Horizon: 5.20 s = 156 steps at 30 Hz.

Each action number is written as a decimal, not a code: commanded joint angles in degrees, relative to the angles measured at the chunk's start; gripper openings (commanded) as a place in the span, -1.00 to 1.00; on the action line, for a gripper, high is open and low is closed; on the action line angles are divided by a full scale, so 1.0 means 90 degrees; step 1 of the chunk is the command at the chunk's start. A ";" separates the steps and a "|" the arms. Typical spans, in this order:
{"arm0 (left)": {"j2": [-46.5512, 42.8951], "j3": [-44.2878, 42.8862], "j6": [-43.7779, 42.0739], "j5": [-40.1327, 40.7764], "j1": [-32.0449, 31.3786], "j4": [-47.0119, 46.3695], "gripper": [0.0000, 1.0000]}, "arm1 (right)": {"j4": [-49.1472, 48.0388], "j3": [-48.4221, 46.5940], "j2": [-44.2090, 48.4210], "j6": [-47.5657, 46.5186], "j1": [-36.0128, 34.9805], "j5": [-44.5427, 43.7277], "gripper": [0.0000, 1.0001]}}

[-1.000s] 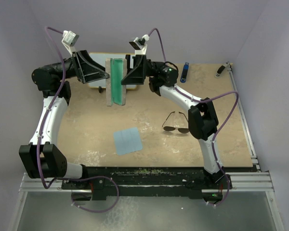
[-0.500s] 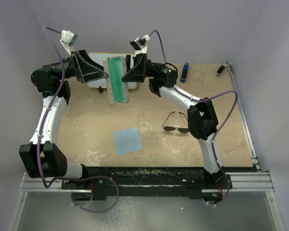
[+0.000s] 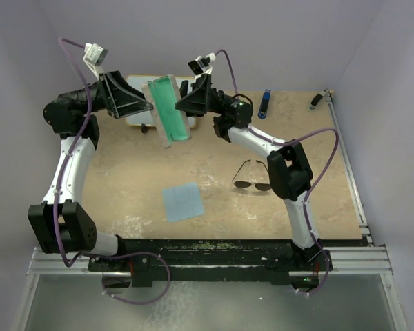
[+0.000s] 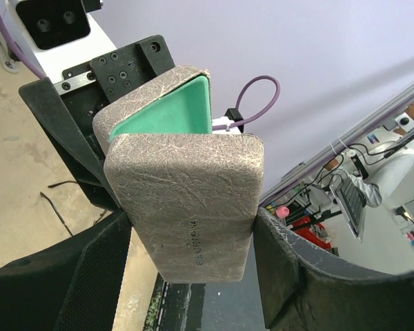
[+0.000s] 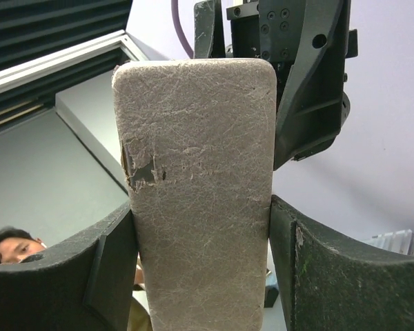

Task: Organize the sunglasses
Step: Open the sunglasses case, then place the sunglasses case at the center of the board.

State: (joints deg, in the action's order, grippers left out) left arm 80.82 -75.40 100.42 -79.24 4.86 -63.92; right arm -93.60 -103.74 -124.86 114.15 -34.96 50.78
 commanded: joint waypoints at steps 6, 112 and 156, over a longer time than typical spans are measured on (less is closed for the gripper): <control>-0.0474 -0.0296 0.0673 0.0680 0.0122 -0.1354 -0.92 | -0.1453 0.0556 -0.0186 0.0197 0.0445 -0.0213 -1.00; 0.5728 0.0567 0.0141 -0.2279 0.1784 -0.3355 0.97 | 0.4832 0.3282 0.1862 -0.4241 0.2322 0.1648 -0.62; 0.6317 0.0517 -0.0069 -0.2289 0.2487 -0.3343 0.97 | 0.4131 0.3482 0.1521 -0.3721 0.2322 0.1843 -0.20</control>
State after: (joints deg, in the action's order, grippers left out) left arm 139.61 -70.52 101.51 -89.76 26.37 -87.26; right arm -54.30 -71.61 -111.15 81.30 -14.17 65.80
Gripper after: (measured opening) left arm 0.982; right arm 0.390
